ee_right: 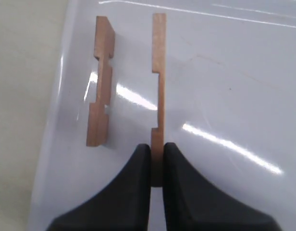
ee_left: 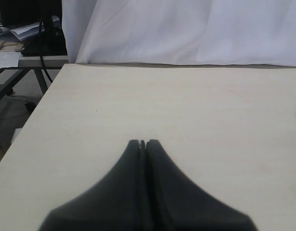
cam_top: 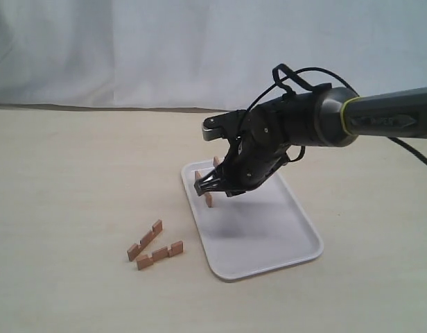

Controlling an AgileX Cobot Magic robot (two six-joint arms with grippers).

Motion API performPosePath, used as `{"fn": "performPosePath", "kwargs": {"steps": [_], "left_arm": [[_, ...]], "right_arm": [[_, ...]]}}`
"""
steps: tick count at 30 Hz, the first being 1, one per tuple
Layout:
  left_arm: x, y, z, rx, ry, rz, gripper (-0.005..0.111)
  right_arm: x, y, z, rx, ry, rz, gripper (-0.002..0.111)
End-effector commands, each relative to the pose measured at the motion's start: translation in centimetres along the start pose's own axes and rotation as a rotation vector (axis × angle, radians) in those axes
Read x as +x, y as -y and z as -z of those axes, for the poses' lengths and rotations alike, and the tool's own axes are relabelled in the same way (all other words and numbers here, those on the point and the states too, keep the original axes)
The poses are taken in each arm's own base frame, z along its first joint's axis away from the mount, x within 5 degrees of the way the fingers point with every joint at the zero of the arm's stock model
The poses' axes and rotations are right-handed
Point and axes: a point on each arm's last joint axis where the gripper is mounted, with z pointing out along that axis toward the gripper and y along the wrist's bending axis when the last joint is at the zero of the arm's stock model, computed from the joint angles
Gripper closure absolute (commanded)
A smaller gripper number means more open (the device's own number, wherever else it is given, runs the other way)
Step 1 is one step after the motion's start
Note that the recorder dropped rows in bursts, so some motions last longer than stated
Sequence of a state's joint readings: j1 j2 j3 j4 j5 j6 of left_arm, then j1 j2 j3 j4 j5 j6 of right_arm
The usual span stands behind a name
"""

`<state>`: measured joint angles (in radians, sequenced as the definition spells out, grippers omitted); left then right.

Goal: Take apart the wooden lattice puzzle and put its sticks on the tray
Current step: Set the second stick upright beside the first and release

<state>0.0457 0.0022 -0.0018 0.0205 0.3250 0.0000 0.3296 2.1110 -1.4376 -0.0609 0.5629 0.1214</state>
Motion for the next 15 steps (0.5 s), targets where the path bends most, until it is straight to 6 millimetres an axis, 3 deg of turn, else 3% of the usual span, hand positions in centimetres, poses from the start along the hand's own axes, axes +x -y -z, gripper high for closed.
{"fn": "performPosePath", "kwargs": {"steps": [1,6,15], "left_arm": [[-0.1,0.02,0.0,0.002,0.017,0.005,0.107],[-0.1,0.02,0.0,0.002,0.017,0.005,0.107],[-0.1,0.02,0.0,0.002,0.017,0.005,0.107]], "right_arm": [[0.02,0.05,-1.35,-0.012,0.029,-0.023,0.104],[-0.07,-0.11,-2.0,-0.029,0.055,-0.049,0.102],[-0.12,-0.11,-1.74,-0.029,0.054,-0.049,0.066]]}}
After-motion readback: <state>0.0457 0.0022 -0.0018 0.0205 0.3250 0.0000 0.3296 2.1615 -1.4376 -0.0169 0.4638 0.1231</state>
